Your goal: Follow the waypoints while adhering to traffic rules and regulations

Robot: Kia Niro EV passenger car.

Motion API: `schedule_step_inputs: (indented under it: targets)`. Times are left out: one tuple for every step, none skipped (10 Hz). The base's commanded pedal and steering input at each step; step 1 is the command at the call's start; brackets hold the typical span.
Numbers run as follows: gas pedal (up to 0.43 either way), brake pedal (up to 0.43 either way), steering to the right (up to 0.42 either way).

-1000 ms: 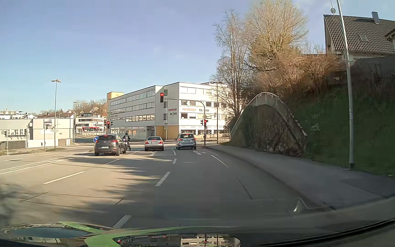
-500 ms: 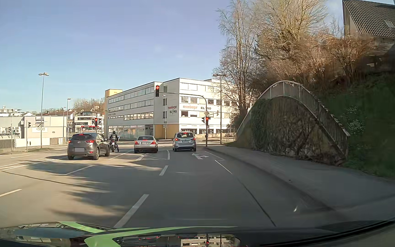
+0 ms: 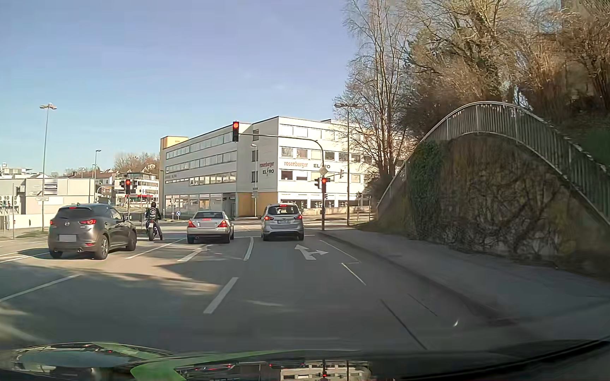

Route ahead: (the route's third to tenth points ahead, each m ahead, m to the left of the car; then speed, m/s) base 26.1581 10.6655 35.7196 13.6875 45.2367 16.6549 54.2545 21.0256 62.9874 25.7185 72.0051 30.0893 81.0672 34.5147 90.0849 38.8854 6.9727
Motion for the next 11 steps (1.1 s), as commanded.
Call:
schedule_step_inputs:
  targets:
    - [0.000, 0.305, -0.018]
    - [0.000, 0.305, -0.023]
    - [0.000, 0.305, -0.023]
    - [0.000, 0.311, -0.024]
    - [0.000, 0.305, -0.025]
    - [0.000, 0.305, -0.028]
    - [0.000, 0.305, -0.029]
    - [0.000, 0.305, -0.030]
    - [0.000, 0.305, -0.031]
    - [0.000, 0.305, -0.032]
    - [0.000, 0.305, -0.035]
